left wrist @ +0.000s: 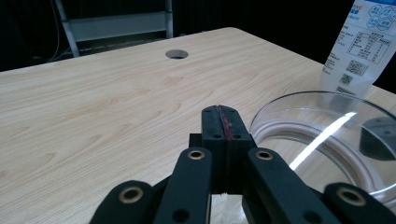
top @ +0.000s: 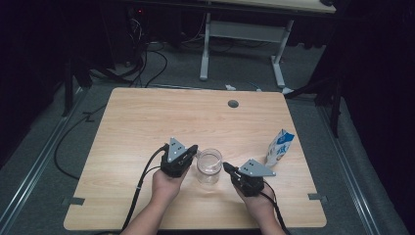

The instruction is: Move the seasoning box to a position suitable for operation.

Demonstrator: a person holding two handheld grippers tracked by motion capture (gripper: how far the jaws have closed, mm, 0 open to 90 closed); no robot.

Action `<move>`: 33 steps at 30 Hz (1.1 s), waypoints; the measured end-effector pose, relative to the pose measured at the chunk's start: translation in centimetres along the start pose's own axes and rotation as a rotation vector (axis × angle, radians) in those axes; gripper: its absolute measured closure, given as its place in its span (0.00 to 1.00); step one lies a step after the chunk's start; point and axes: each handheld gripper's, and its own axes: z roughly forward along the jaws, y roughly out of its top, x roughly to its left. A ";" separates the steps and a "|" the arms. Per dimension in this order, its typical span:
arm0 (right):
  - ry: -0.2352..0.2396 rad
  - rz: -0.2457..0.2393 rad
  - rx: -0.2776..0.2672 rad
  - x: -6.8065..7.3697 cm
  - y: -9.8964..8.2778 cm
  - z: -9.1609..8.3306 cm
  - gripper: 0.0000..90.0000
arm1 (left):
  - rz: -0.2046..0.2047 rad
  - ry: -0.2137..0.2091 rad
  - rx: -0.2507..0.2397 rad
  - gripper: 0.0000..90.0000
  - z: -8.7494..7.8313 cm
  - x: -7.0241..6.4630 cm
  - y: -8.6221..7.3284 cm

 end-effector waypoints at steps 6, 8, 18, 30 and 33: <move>0.012 -0.016 -0.019 0.6 0.6 -0.2 1.00 | -0.028 -0.019 -0.007 1.00 -0.7 0.0 -0.3; 0.018 -0.020 -0.028 0.8 0.8 -0.4 1.00 | -0.036 -0.029 -0.020 1.00 -1.5 -0.1 -0.7; 0.027 -0.022 -0.047 1.3 1.3 -0.6 1.00 | -0.056 -0.077 -0.015 1.00 -3.9 -1.4 -3.5; 0.028 -0.035 -0.051 1.7 1.6 -0.5 1.00 | -0.046 -0.137 -0.011 1.00 -3.5 -3.2 -3.6; 0.027 -0.033 -0.051 1.7 1.6 -0.6 1.00 | -0.046 -0.140 -0.010 1.00 -3.5 -3.3 -3.5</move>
